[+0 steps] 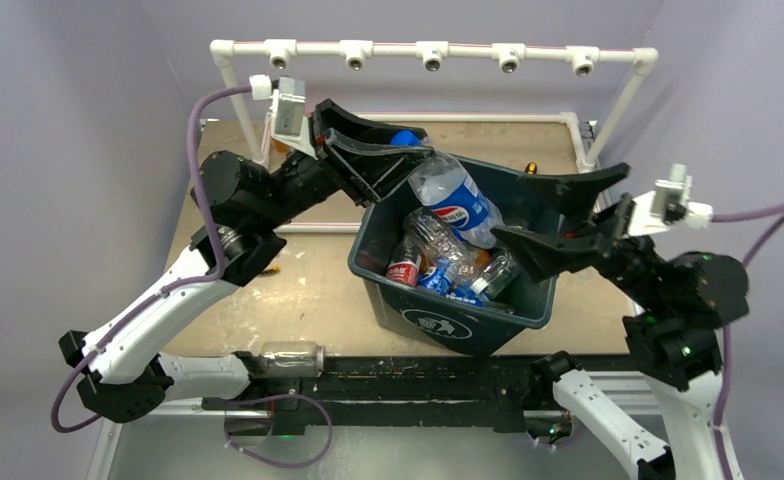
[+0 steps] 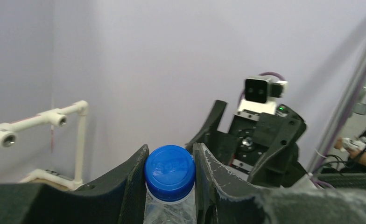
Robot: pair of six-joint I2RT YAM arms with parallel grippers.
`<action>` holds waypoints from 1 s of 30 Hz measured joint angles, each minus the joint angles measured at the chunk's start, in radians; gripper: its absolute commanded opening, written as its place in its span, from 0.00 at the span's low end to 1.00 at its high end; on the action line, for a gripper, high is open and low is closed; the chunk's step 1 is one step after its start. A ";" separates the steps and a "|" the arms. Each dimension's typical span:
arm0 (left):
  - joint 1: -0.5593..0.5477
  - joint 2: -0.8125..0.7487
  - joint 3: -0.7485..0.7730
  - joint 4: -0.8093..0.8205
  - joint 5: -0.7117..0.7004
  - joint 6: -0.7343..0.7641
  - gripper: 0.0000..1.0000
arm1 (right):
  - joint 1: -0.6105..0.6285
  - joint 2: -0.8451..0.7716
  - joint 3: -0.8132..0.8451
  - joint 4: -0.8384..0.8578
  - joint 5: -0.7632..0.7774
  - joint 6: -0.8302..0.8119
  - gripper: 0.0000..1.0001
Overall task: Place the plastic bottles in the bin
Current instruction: Place the plastic bottle in the trash bin.
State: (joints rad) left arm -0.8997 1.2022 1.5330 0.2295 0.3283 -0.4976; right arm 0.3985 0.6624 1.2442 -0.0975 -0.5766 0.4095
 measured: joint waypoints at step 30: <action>0.000 -0.009 0.010 -0.342 -0.525 0.098 0.99 | 0.007 -0.179 -0.009 -0.029 0.381 0.017 0.99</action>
State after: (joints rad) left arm -0.9001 1.1931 1.5433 -0.1123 -0.1963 -0.4000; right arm 0.4057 0.4835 1.2350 -0.1268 -0.1959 0.4263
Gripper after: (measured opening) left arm 0.991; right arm 0.987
